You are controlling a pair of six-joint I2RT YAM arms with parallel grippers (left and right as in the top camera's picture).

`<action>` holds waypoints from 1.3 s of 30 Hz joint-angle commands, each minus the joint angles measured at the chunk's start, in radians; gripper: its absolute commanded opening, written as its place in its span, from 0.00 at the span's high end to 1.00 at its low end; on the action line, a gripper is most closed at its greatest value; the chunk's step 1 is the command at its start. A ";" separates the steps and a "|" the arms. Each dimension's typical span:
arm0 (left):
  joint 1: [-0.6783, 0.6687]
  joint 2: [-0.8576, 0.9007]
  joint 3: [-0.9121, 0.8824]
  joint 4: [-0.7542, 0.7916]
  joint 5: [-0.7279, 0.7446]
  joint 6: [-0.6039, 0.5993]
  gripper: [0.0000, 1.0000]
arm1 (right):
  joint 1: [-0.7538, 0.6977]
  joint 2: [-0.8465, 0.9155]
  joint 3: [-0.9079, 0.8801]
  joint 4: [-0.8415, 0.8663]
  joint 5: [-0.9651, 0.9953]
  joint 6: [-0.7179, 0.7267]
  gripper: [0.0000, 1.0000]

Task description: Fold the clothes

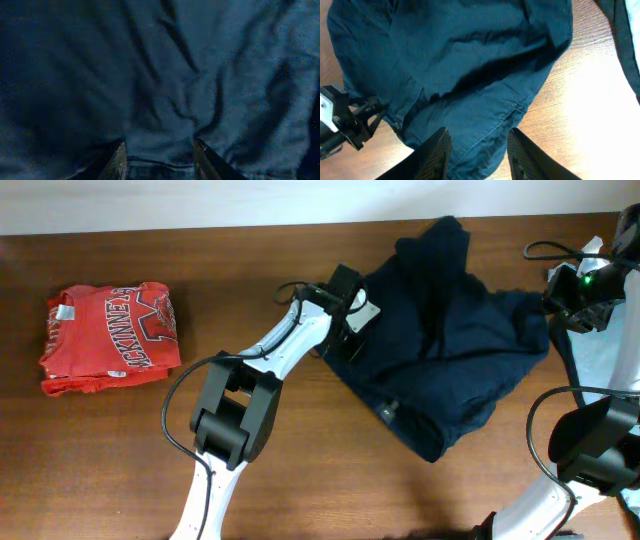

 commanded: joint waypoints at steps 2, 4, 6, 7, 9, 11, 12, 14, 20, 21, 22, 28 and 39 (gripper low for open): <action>0.055 0.065 -0.013 -0.006 -0.303 -0.039 0.56 | 0.003 -0.014 0.020 0.000 -0.005 0.003 0.59; 0.087 0.065 -0.013 -0.006 -0.323 -0.039 0.56 | 0.003 -0.014 0.020 0.000 -0.005 0.003 0.59; 0.121 0.065 -0.013 0.002 -0.328 -0.039 0.56 | 0.003 -0.014 0.020 0.000 -0.005 0.003 0.59; 0.142 0.065 -0.013 0.011 -0.328 -0.039 0.56 | 0.003 -0.014 0.020 0.000 -0.005 0.003 0.59; 0.193 0.065 -0.013 0.063 -0.328 -0.038 0.56 | 0.003 -0.014 0.020 0.000 -0.005 0.003 0.59; 0.231 0.065 -0.013 0.136 -0.328 -0.037 0.56 | 0.003 -0.014 0.020 0.000 -0.005 0.003 0.59; 0.253 0.065 -0.013 0.198 -0.327 -0.037 0.55 | 0.003 -0.014 0.020 0.000 -0.005 0.003 0.59; 0.282 0.065 -0.013 0.298 -0.327 -0.037 0.51 | 0.003 -0.014 0.020 0.000 -0.005 0.003 0.59; 0.311 0.064 0.016 0.459 -0.328 -0.034 0.38 | 0.003 -0.014 0.020 0.000 -0.005 0.003 0.58; 0.308 0.064 0.033 0.445 -0.327 -0.034 0.38 | 0.003 -0.014 0.020 0.000 -0.005 0.003 0.58; 0.305 0.062 0.053 0.424 -0.327 -0.034 0.38 | 0.003 -0.014 0.020 0.000 -0.005 0.003 0.58; 0.260 0.029 0.297 0.063 -0.304 -0.038 0.37 | 0.003 -0.014 0.020 0.002 -0.005 0.003 0.58; 0.245 0.011 0.714 -0.573 -0.030 -0.114 0.37 | 0.002 -0.125 0.054 -0.043 0.029 -0.002 0.58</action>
